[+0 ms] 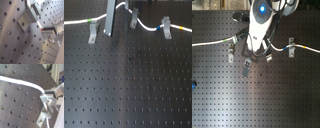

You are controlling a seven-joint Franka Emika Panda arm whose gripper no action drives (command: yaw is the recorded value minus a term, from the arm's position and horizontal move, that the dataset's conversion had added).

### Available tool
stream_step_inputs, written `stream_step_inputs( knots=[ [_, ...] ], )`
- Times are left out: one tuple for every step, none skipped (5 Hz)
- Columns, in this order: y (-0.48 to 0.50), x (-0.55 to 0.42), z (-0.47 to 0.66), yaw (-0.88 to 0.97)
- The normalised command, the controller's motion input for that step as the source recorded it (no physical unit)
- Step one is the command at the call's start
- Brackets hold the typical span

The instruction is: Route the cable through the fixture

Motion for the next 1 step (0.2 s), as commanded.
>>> stream_step_inputs(
  knots=[
    [0.028, -0.016, 0.06, 0.03]
  ],
)
